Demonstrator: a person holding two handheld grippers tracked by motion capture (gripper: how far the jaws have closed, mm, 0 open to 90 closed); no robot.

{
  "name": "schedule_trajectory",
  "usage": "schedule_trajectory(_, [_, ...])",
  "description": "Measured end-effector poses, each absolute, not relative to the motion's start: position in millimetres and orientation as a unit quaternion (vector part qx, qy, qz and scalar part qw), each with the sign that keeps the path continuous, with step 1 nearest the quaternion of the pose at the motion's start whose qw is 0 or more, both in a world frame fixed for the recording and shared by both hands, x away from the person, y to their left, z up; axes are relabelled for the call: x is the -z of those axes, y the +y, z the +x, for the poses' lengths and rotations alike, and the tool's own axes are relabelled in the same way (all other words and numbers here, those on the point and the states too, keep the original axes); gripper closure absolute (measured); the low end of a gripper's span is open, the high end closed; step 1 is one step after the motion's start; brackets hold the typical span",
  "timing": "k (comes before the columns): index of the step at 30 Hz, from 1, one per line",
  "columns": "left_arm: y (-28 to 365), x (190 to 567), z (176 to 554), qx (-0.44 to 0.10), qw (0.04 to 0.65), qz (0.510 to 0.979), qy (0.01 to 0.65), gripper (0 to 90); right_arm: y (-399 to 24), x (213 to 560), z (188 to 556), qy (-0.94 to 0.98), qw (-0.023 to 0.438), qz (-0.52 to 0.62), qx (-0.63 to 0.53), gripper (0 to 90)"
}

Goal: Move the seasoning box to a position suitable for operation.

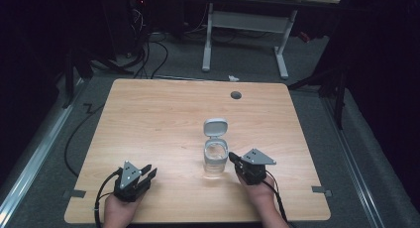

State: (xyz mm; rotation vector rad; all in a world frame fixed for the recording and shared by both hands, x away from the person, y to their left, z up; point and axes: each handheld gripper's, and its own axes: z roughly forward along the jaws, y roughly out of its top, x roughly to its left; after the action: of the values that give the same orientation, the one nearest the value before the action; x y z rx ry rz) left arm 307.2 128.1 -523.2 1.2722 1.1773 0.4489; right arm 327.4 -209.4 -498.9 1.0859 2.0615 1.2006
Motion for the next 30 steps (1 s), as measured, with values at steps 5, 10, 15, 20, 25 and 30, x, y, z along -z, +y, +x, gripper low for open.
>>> schedule_trajectory(5, [122.5,523.9,304.7,-0.191,0.627,0.561,0.506,74.3,-212.9,496.7,324.4,0.757,0.253,0.401,-0.448,89.0])
schedule_trajectory(10, [111.2,525.7,300.9,-0.19,0.623,0.576,0.493,79.4,-224.0,496.9,321.6,0.754,0.248,0.413,-0.446,89.0])
schedule_trajectory(15, [92.5,527.2,299.7,-0.184,0.618,0.589,0.486,80.0,-238.3,497.2,318.7,0.744,0.257,0.434,-0.438,87.3])
schedule_trajectory(20, [71.3,525.4,299.4,-0.166,0.625,0.597,0.474,80.5,-244.4,494.4,317.7,0.734,0.266,0.444,-0.439,88.4])
schedule_trajectory(25, [47.6,523.9,301.7,-0.146,0.629,0.6,0.471,80.2,-246.1,490.9,320.4,0.732,0.263,0.439,-0.449,88.6])
schedule_trajectory(30, [26.5,519.6,307.0,-0.116,0.645,0.586,0.477,87.1,-242.6,485.2,327.7,0.737,0.266,0.427,-0.452,88.7])
